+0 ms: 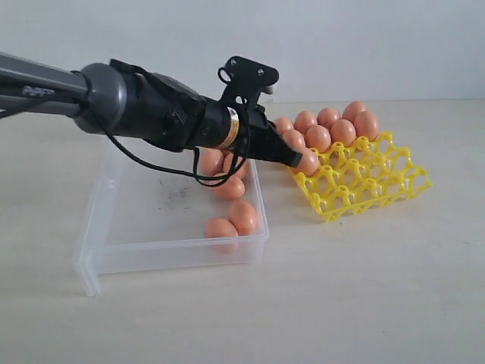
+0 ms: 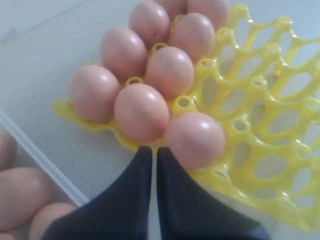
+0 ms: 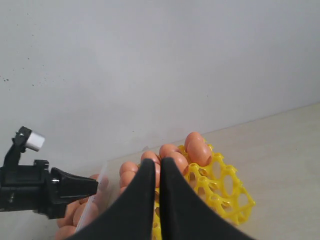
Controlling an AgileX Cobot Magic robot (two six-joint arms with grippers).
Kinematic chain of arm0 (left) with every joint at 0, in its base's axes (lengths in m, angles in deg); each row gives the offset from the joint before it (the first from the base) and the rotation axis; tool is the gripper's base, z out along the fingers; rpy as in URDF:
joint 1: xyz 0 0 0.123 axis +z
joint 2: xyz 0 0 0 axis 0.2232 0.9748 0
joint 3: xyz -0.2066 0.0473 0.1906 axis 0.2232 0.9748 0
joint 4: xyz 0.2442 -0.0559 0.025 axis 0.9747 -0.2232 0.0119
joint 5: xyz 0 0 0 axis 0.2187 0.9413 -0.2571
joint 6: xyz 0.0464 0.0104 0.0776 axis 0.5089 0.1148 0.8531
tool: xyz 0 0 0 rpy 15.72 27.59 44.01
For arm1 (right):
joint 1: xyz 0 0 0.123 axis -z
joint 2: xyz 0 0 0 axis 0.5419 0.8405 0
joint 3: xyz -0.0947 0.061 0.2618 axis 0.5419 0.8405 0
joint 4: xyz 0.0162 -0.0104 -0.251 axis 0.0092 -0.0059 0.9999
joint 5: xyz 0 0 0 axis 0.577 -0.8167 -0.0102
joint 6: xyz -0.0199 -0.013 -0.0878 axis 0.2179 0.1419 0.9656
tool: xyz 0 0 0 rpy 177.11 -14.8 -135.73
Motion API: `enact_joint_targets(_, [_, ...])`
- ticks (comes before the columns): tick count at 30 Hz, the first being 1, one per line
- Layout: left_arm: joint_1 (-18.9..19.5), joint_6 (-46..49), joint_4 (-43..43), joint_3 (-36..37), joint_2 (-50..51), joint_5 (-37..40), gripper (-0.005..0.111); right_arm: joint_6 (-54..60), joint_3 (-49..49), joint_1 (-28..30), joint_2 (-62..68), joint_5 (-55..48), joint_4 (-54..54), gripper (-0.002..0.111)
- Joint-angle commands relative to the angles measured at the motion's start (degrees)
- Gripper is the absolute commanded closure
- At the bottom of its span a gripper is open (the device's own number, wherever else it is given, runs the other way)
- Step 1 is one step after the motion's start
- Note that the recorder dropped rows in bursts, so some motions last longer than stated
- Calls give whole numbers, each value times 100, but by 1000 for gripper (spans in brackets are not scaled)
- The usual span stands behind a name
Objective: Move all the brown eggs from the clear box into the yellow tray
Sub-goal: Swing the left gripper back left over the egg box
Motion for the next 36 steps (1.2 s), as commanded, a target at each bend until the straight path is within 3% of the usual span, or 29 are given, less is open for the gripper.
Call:
enact_joint_targets(1, [119,1094,-9,618,-981,-780,103,12,22,0,19,4,10,109])
enact_joint_targets(3, [278,1584,-9,883,-1407,-1356,103,12,22,0,19,4,10,109])
enact_joint_targets(6, [840,3297,-9,1419,-2042,-3142,103,12,22,0,19,4,10,109])
enact_joint_targets(7, [920,3323,-9,1501,-2141,-3081,103,12,22,0,19,4,10,109])
enact_joint_targets(9, [988,3423,-807,1893,-2382,-1360,103,12,22,0,19,4,10,109])
enact_joint_targets(10, [978,4483,-2283,2036,-2412,-148,103,12,22,0,19,4,10,109])
enact_joint_targets(11, [1005,5223,-3338,2035,-2412,113,103,12,22,0,19,4,10,109])
enact_joint_targets(12, [1194,6441,-5166,2074,-2412,-340,103,12,22,0,19,4,10,109])
enact_joint_targets(14, [1379,7814,-8238,2556,-2412,-2786,103,12,22,0,19,4,10,109])
enact_joint_targets(15, [1339,8360,-9281,2950,-2358,-4847,103,12,22,0,19,4,10,109])
enact_joint_targets(16, [1294,8629,-9503,3322,-2258,-6388,103,12,22,0,19,4,10,109])
enact_joint_targets(18, [1263,9605,-8686,3426,-2160,-6388,103,12,22,0,19,4,10,109])
enact_joint_targets(19, [1263,9870,-7607,3400,-2077,-6200,103,12,22,0,19,4,10,109])
enact_joint_targets(21, [1237,9598,-6460,3213,-2030,-4867,103,12,22,0,19,4,10,109])
enact_joint_targets(23, [1182,8515,-5088,2815,-2002,-3167,103,12,22,0,19,4,10,109])
enact_joint_targets(25, [1138,6641,-3078,2380,-1918,-1550,103,12,22,0,19,4,10,109])
enact_joint_targets(27, [1125,4842,-909,2133,-1828,-827,103,12,22,0,19,39,10,109])
enact_joint_targets(28, [1125,3877,-9,2012,-1781,-929,103,12,22,0,19,39,10,109])
enact_joint_targets(32, [1140,3681,-9,1608,-1593,-1928,103,12,22,0,19,28,10,109])
enact_joint_targets(36, [997,3373,-9,1019,-1299,-1672,103,12,22,0,19,28,10,109])
